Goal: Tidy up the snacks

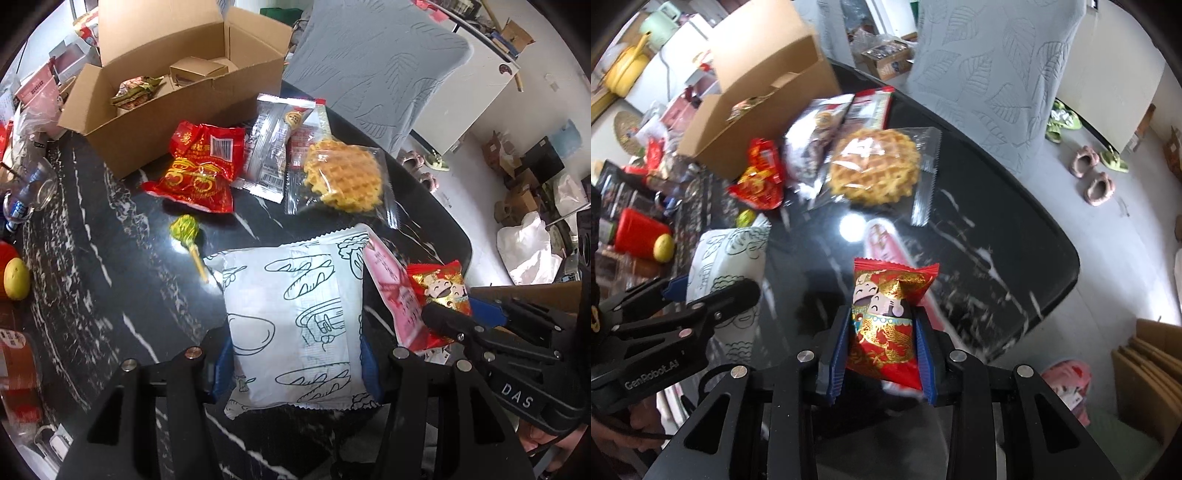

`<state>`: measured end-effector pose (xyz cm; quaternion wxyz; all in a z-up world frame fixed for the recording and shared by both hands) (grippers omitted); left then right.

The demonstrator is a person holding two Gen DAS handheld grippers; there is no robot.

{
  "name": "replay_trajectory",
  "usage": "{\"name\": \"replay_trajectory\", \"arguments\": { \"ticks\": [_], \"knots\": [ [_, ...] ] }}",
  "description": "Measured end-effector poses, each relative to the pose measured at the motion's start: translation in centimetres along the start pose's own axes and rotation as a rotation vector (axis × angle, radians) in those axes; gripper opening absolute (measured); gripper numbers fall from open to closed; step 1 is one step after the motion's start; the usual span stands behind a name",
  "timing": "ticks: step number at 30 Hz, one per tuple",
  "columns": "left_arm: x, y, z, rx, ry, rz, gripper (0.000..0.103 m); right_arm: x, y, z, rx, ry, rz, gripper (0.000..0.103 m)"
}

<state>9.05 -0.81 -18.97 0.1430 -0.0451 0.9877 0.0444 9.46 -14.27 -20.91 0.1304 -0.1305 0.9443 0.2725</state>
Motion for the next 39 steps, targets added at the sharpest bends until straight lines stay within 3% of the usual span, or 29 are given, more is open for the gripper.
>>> {"name": "replay_trajectory", "arguments": {
  "ticks": [9, 17, 27, 39],
  "knots": [
    [1.7, -0.4, -3.9, 0.014, -0.074, 0.014, 0.055, 2.4, 3.4, -2.3, -0.042, -0.032, -0.049, 0.032],
    [1.7, 1.7, -7.2, 0.015, -0.141, -0.034, 0.055, 1.9, 6.7, -4.0, -0.081, -0.068, -0.127, 0.032],
    [-1.4, 4.9, -9.5, 0.007, -0.21, -0.133, 0.055, -2.1, 10.8, -4.9, -0.139, -0.081, -0.246, 0.032],
    [-8.4, 8.7, -10.7, -0.005, -0.295, -0.212, 0.055, -9.8, 14.7, -4.3, -0.179, -0.085, -0.359, 0.032]
  ]
}}
Point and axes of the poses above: each gripper's, at about its wrist camera, not at the fingertips, and z roughly the way its jaws point, y to its left, x to its underside, the point moved 6 cm from there along z, roughly the way its jaws point, and after that the axes turned 14 degrees about -x, right-handed, at the moved point
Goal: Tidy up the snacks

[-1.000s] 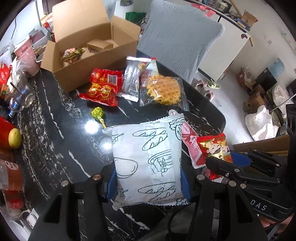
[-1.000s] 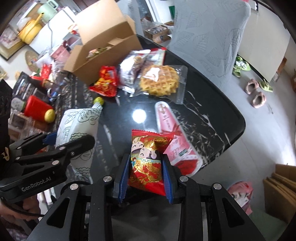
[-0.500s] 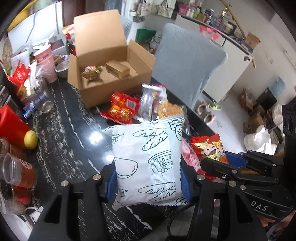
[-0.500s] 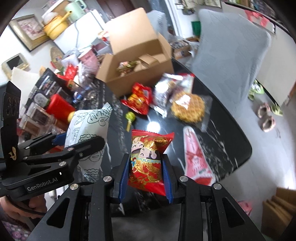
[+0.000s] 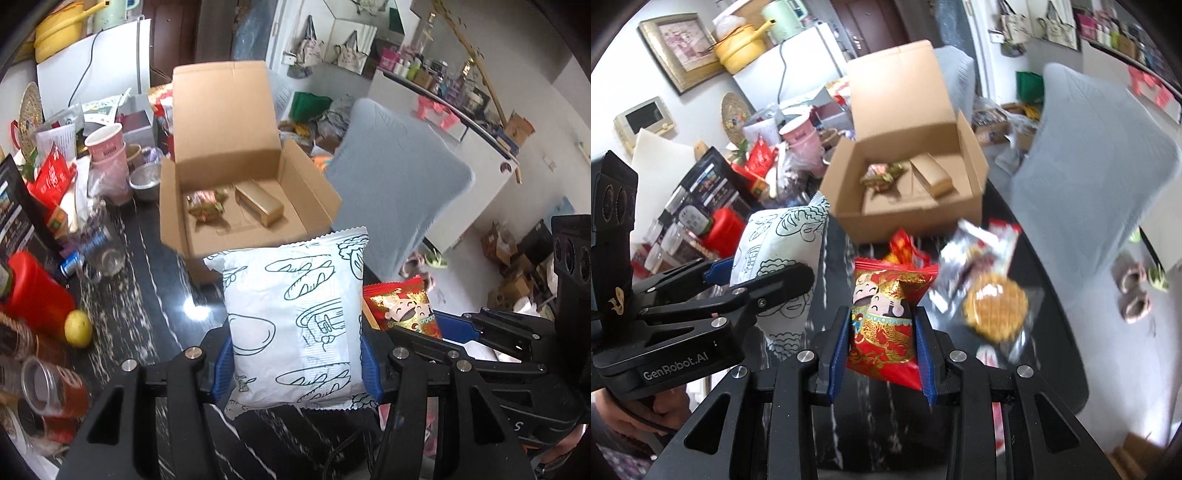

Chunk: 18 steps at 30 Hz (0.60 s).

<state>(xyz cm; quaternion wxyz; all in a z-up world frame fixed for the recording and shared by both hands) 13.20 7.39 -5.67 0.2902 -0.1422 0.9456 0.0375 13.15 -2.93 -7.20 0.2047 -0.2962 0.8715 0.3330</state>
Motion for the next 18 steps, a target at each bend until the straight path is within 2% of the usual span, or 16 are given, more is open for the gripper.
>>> {"name": "replay_trajectory", "arguments": {
  "ticks": [7, 18],
  "knots": [
    [-5.2, 1.8, 2.3, -0.036, -0.035, -0.033, 0.055, -5.9, -0.8, 2.0, -0.027, -0.001, -0.053, 0.032],
    [-11.7, 3.8, 8.1, -0.08, -0.025, -0.075, 0.055, -13.9, -4.1, 6.6, -0.031, 0.007, -0.1, 0.032]
  ]
}}
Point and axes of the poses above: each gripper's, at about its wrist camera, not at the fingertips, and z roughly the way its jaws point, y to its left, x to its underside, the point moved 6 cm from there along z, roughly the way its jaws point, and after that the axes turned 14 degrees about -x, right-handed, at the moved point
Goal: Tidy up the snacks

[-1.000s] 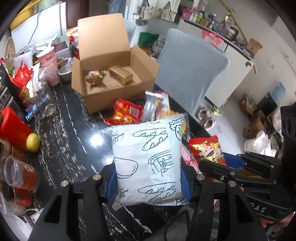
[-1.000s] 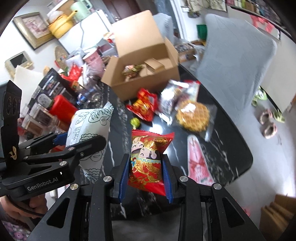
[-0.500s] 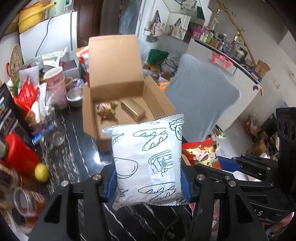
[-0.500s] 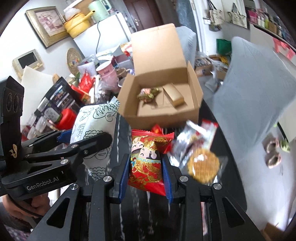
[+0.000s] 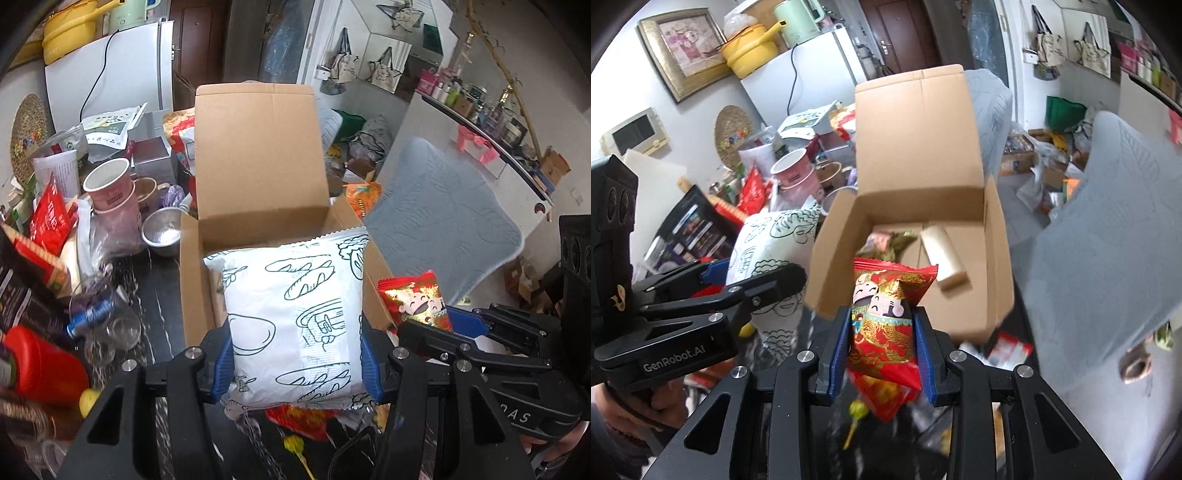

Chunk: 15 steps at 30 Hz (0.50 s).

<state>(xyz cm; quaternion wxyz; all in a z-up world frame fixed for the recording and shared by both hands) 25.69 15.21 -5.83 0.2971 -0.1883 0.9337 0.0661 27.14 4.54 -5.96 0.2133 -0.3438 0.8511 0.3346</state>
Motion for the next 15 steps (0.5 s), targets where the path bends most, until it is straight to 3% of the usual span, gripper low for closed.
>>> {"name": "replay_trajectory", "arguments": {
  "ticks": [15],
  "knots": [
    [-5.1, 0.9, 9.4, -0.07, 0.046, 0.0, 0.055, -5.5, -5.7, 6.6, 0.016, 0.027, -0.008, 0.032]
  ]
}}
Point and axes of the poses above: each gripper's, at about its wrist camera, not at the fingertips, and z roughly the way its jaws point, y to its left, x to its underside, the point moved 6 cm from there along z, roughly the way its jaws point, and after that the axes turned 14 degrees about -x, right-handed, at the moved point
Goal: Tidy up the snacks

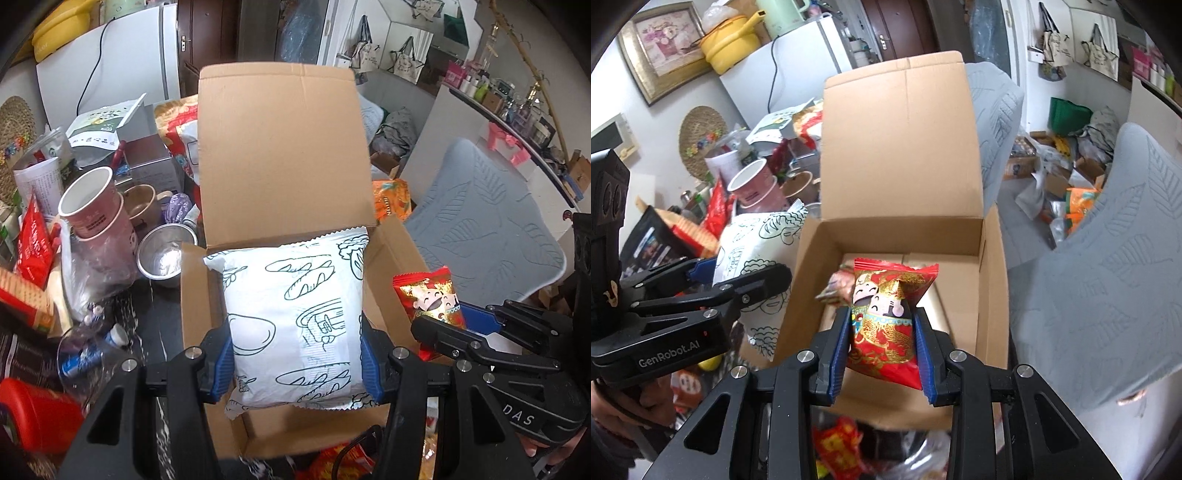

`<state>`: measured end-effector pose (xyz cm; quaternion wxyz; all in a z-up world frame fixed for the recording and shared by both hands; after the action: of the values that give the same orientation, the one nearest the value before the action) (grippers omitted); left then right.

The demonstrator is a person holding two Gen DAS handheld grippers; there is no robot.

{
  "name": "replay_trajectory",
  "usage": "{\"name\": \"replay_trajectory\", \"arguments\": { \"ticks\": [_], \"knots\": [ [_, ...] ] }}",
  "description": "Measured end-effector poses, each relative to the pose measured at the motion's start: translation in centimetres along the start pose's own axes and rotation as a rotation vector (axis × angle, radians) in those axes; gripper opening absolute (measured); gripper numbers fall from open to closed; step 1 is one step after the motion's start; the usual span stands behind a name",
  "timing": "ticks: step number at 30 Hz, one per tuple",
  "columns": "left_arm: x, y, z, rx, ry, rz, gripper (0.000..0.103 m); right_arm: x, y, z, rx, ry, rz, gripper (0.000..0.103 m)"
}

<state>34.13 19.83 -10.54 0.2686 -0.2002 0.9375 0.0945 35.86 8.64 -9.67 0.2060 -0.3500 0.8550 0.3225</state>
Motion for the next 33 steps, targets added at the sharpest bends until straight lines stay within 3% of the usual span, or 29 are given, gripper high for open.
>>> {"name": "replay_trajectory", "arguments": {
  "ticks": [20, 33],
  "knots": [
    [-1.1, 0.5, 10.8, -0.106, 0.125, 0.046, 0.055, -2.0, -4.8, 9.4, 0.057, 0.088, 0.003, 0.033],
    [-0.5, 0.1, 13.2, -0.132, 0.237, 0.08, 0.056, -2.2, -5.5, 10.5, 0.093, 0.125, 0.023, 0.037]
  ]
}}
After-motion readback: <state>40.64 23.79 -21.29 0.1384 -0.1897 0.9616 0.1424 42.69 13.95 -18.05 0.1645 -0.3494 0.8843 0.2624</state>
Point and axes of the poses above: each gripper's, at about its wrist camera, not at the fingertips, and z roughly the way its jaws point, y to its left, x to its underside, the point moved 6 cm from there along z, roughly the way its jaws point, and after that the axes turned 14 degrees about -x, right-handed, at the moved point
